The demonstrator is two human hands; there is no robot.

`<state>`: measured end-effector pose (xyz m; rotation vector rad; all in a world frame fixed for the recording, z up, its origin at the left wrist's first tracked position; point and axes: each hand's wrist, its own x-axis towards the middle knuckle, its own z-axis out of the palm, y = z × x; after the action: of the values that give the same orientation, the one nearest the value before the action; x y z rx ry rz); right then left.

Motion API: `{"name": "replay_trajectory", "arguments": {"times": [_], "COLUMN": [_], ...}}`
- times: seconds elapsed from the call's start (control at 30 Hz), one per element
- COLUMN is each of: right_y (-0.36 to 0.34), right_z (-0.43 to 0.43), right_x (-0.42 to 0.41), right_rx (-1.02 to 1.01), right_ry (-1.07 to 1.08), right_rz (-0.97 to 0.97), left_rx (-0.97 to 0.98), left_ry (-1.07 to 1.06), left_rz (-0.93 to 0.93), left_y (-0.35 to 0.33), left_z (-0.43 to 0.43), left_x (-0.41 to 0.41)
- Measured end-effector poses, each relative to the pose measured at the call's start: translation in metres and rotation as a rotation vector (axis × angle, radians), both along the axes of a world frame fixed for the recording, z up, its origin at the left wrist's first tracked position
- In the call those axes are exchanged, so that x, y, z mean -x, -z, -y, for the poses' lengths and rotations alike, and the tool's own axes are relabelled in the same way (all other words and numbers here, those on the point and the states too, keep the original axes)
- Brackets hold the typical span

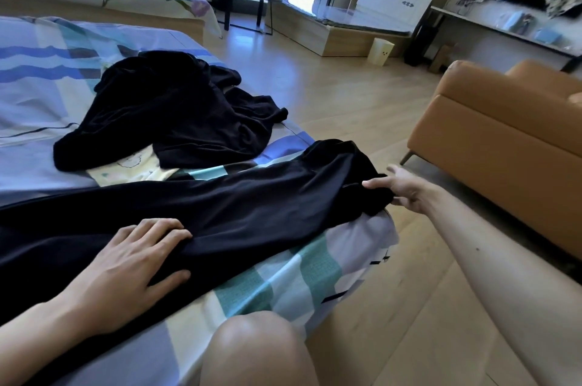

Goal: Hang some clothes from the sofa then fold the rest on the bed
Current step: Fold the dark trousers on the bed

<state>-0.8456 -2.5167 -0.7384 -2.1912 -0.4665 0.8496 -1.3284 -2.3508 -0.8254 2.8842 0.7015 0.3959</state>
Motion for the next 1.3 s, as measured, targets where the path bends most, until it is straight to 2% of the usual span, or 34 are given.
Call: {"name": "replay_trajectory", "arguments": {"times": [0.07,0.23,0.4,0.57,0.63,0.7,0.77,0.87,0.9,1.0,1.07,1.2,1.3], "right_y": [0.002,0.015,0.006,-0.037,-0.046,-0.046,-0.037,-0.009,-0.001,0.020,0.028,0.043,0.065], "right_z": [-0.002,-0.004,0.000,0.011,0.014,0.016,0.018,0.017,0.014,-0.004,-0.016,-0.030,-0.034], "right_x": [0.002,0.000,-0.030,-0.072,-0.081,-0.082,-0.080,-0.073,-0.069,-0.052,-0.044,-0.046,-0.053], "right_rx": [-0.113,-0.020,-0.073,-0.190,-0.234,-0.191,-0.046,0.336,0.359,0.180,0.084,0.153,0.226], "right_ry": [0.011,-0.003,0.143,0.381,0.452,0.491,0.475,0.316,0.263,0.177,0.224,0.302,0.293], "right_rz": [-0.013,0.091,0.364,0.776,0.855,0.877,0.777,0.606,0.563,0.311,0.111,-0.194,-0.275], "left_rx": [0.011,0.024,0.023,0.023,0.017,0.003,-0.004,-0.004,0.000,0.023,0.027,0.013,-0.014], "left_ry": [-0.006,-0.020,-0.018,-0.022,-0.018,-0.015,-0.020,-0.009,0.009,0.067,0.084,0.116,0.150], "left_rz": [-0.002,-0.030,-0.017,0.026,0.049,0.055,0.040,0.011,0.007,0.027,0.025,0.013,0.011], "left_y": [0.001,0.006,0.011,0.020,0.022,0.022,0.018,0.002,-0.003,-0.014,-0.017,-0.020,-0.028], "left_z": [0.001,-0.003,-0.005,-0.008,-0.008,-0.009,-0.011,-0.012,-0.012,-0.007,-0.002,0.008,0.016], "left_x": [0.001,0.002,0.003,0.002,0.000,-0.003,-0.008,-0.021,-0.027,-0.046,-0.059,-0.083,-0.103]}}
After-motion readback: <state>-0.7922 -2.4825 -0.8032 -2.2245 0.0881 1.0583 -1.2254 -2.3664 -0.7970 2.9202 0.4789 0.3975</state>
